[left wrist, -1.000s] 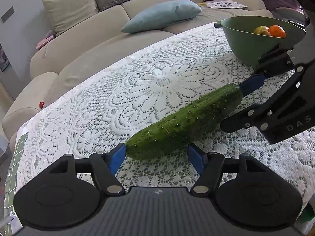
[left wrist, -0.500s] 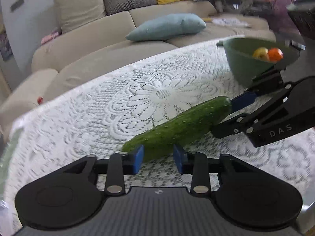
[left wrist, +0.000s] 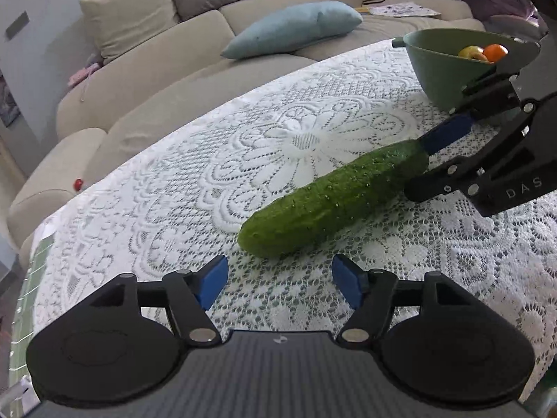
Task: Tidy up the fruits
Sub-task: 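Grasp the other cucumber end with left tool while right tool holds it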
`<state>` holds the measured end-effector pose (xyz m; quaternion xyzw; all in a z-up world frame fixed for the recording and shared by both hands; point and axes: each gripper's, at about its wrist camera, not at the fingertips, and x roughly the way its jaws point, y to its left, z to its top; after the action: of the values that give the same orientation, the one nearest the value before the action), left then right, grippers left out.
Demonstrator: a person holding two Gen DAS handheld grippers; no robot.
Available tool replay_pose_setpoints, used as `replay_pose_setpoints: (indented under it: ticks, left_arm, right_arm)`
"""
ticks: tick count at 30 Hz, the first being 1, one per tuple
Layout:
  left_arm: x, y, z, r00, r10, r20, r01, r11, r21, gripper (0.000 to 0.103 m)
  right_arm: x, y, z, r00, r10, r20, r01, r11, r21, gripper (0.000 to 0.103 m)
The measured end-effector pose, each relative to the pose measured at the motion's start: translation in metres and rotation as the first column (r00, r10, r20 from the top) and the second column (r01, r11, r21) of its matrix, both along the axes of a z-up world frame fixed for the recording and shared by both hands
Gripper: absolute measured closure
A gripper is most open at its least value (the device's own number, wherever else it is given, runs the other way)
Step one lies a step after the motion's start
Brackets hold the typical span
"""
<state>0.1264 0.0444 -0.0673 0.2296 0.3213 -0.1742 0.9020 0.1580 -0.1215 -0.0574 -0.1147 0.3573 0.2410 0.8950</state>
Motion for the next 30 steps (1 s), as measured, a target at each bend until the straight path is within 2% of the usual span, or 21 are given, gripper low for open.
replay_pose_setpoints:
  ticks: [5, 8, 13, 16, 21, 24, 30]
  left_arm:
    - [0.014, 0.001, 0.003, 0.998, -0.041, -0.051, 0.037, 0.997, -0.065, 0.021]
    - [0.016, -0.005, 0.001, 0.996, -0.069, -0.048, 0.067, 0.997, -0.043, 0.019]
    - [0.026, 0.000, 0.000, 0.995, -0.069, -0.068, 0.065, 0.996, -0.062, 0.017]
    - [0.032, 0.006, 0.000, 0.994, -0.069, -0.089, 0.060, 0.993, -0.104, 0.013]
    - [0.042, 0.013, -0.002, 0.990, -0.068, -0.123, 0.046, 0.983, -0.179, 0.012]
    - [0.047, 0.015, -0.004, 0.987, -0.058, -0.149, 0.023, 0.974, -0.226, 0.014]
    - [0.047, 0.016, -0.002, 0.990, -0.019, -0.143, -0.015, 0.972, -0.235, 0.022]
  right_arm:
    - [0.001, -0.003, 0.002, 1.000, 0.011, 0.002, -0.011, 1.000, 0.011, 0.060]
    - [0.003, -0.003, 0.002, 1.000, 0.016, -0.001, -0.016, 1.000, 0.011, 0.060]
    - [0.008, -0.004, -0.001, 1.000, 0.018, -0.011, -0.018, 1.000, 0.015, 0.060]
    - [0.009, -0.004, -0.001, 1.000, 0.017, -0.014, -0.017, 1.000, 0.023, 0.059]
    - [0.011, -0.003, -0.001, 1.000, 0.021, -0.015, -0.021, 0.999, 0.025, 0.058]
    - [0.013, -0.001, -0.003, 1.000, 0.016, -0.016, -0.015, 1.000, 0.018, 0.057]
    - [0.014, -0.002, -0.002, 1.000, 0.003, -0.013, -0.003, 1.000, 0.026, 0.058]
